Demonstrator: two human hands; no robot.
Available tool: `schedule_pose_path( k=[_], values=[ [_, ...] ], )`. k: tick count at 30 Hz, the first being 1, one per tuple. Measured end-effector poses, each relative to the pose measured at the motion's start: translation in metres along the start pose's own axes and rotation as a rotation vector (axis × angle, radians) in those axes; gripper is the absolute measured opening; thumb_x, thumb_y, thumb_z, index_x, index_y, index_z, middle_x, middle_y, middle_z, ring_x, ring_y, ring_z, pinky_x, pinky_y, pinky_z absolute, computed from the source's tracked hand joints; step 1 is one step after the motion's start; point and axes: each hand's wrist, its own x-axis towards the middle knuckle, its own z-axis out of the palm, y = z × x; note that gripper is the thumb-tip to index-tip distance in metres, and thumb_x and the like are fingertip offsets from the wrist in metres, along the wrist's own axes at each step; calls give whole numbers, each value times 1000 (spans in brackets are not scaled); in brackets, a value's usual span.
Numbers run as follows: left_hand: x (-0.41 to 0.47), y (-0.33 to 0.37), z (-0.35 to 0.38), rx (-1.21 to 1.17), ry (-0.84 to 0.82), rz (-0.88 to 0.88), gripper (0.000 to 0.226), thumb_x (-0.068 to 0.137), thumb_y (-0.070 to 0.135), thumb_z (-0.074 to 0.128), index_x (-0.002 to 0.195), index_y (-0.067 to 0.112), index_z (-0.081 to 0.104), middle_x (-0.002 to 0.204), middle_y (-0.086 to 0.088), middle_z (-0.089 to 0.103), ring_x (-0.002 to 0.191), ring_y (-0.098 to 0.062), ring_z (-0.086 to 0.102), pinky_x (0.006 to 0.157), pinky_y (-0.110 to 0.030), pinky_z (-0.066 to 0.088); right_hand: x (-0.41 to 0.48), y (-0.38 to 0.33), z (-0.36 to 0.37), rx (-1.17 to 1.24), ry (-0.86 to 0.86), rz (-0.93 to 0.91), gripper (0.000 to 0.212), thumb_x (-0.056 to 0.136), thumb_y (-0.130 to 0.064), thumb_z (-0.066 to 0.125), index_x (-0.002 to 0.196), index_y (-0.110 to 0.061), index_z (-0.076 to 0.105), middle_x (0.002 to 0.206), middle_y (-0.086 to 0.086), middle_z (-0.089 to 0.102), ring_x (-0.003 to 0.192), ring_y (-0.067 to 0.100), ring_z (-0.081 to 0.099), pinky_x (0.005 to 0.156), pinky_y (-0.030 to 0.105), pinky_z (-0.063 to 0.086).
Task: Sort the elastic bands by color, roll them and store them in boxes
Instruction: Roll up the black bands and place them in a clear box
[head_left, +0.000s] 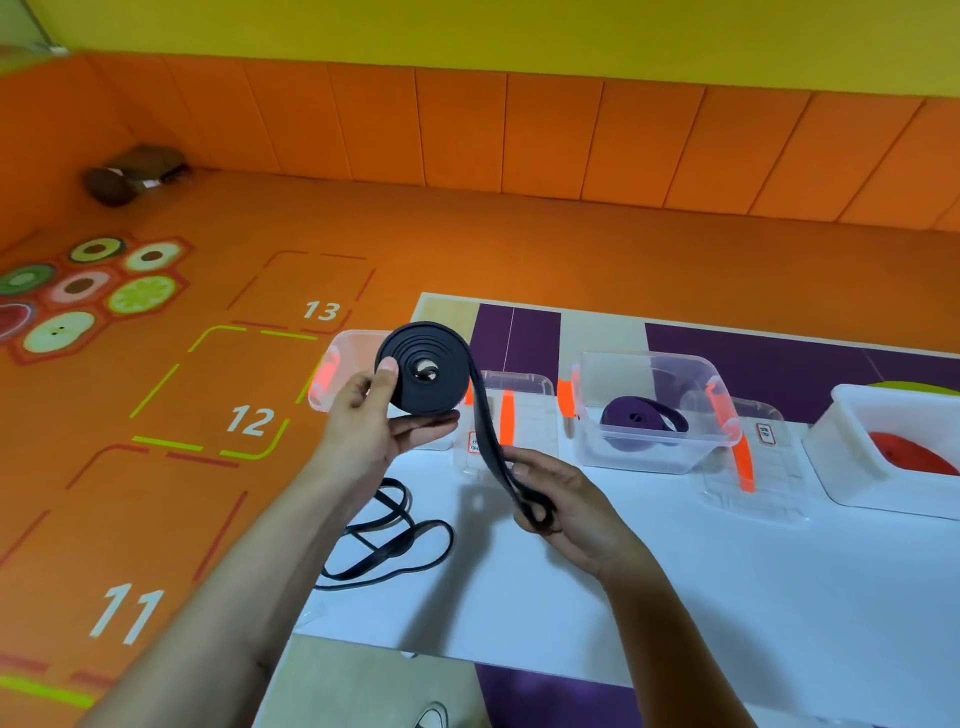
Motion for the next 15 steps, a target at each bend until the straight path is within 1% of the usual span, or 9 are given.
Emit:
schedule_pose_path(
  k=[2, 3, 5, 8, 10, 11, 13, 15],
  values=[
    [-1, -6, 3, -17, 8, -12, 23, 108, 31, 47, 112, 9, 42, 108, -17, 72, 87, -49, 74, 84, -53, 62, -1, -3, 6, -117, 7, -19, 24, 97, -14, 64, 113, -23, 79, 64, -3, 50, 52, 10, 35, 53, 17, 31],
    [-2, -10, 5, -4, 12, -12, 23, 108, 31, 47, 110, 9, 42, 108, -18, 72, 87, -48, 74, 84, -52, 62, -1, -4, 8, -171, 17, -35, 22, 98, -15, 65, 111, -25, 80, 65, -3, 52, 54, 10, 36, 54, 14, 34],
    [-2, -19, 7, 82, 37, 18, 24, 107, 33, 48, 105, 9, 44, 108, -17, 71, 83, -44, 76, 82, -49, 62, -1, -6, 12, -251, 37, -80, 17, 97, -19, 68, 107, -25, 81, 70, 1, 57, 58, 10, 40, 57, 15, 37],
    [-2, -30, 9, 258, 88, 109, 20, 106, 34, 50, 104, 15, 50, 103, -11, 70, 75, -30, 77, 66, -38, 63, 0, -3, 17, -305, 57, -114, 12, 95, -22, 72, 102, -22, 82, 76, 11, 59, 61, 12, 43, 58, 16, 38],
    [-3, -36, 10, 316, 119, 139, 19, 105, 36, 51, 104, 17, 52, 101, -8, 69, 74, -22, 74, 61, -30, 60, 1, 2, 20, -335, 53, -102, 11, 94, -25, 74, 102, -23, 81, 77, 15, 59, 65, 17, 45, 59, 17, 38],
    [-4, -39, 10, 341, 129, 146, 19, 105, 37, 51, 104, 19, 53, 101, -6, 68, 75, -19, 72, 62, -28, 59, 1, 5, 21, -351, 53, -91, 12, 94, -26, 74, 102, -23, 81, 77, 16, 57, 66, 19, 46, 60, 17, 39],
    [-7, -46, 10, 418, 145, 148, 19, 104, 40, 51, 104, 21, 54, 97, 0, 66, 77, -13, 66, 67, -27, 57, 1, 7, 22, -345, 51, -93, 10, 94, -24, 74, 101, -19, 80, 73, 16, 51, 61, 18, 45, 60, 19, 38],
    [-11, -54, 10, 519, 163, 132, 24, 103, 44, 51, 105, 20, 55, 96, 3, 65, 83, -9, 62, 71, -22, 48, 0, 7, 22, -326, 62, -93, 10, 95, -21, 73, 96, -13, 79, 69, 16, 45, 56, 16, 44, 59, 20, 37]
  ],
)
